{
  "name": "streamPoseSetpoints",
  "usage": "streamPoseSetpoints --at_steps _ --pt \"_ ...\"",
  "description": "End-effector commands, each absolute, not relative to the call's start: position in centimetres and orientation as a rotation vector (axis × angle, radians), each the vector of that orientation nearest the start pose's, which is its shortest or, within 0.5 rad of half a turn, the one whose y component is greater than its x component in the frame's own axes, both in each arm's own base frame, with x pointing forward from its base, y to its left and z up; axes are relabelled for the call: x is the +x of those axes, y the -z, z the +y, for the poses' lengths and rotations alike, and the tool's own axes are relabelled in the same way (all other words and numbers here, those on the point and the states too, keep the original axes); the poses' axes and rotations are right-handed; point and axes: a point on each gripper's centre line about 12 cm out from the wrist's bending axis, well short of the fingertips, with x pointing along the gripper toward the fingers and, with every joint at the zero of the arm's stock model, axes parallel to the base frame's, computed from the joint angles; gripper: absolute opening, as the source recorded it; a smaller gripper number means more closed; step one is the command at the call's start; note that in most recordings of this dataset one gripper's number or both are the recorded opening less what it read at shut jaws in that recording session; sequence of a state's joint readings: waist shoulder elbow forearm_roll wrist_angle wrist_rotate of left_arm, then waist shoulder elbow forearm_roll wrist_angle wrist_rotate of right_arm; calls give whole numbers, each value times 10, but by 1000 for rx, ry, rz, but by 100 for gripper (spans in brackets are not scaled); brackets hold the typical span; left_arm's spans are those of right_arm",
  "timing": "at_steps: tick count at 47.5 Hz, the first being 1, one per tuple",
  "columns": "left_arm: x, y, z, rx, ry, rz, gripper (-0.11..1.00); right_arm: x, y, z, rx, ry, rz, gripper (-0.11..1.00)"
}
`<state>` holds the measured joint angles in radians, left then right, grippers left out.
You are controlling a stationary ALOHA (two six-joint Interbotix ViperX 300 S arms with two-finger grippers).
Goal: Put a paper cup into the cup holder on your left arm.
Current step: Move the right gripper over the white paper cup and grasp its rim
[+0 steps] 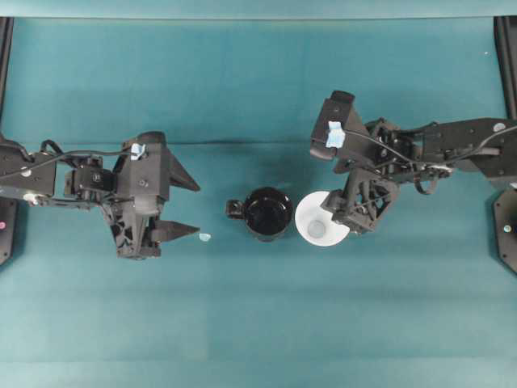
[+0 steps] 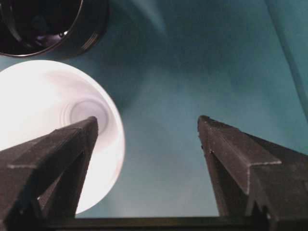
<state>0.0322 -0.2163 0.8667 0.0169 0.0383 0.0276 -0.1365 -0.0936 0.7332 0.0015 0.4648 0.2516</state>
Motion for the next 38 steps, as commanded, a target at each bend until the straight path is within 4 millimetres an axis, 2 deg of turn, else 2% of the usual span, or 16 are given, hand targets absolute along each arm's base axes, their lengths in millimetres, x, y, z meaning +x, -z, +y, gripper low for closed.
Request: streamPoseSetpoints --at_steps 1,7,13,17,25,29,33,38 --pt "330 -186 12 32 -21 654 83 328 -152 -42 305 255 1060 84" --pt "330 -186 13 31 -24 654 83 332 -153 -40 299 247 1052 80" --pt "330 -185 14 32 -25 656 83 336 -154 -37 293 236 1055 70" --pt "331 -186 14 31 -25 654 83 338 -155 -34 291 230 1057 55" --pt "331 -186 14 30 -26 654 83 340 -155 -28 304 222 1092 17" --pt "331 -186 14 31 -25 654 83 338 -155 -27 317 224 1114 5" --pt "331 -186 14 32 -25 654 83 337 -155 -26 320 225 1124 -1" --pt "331 -186 14 30 -26 654 83 337 -157 -26 321 226 1124 -2"
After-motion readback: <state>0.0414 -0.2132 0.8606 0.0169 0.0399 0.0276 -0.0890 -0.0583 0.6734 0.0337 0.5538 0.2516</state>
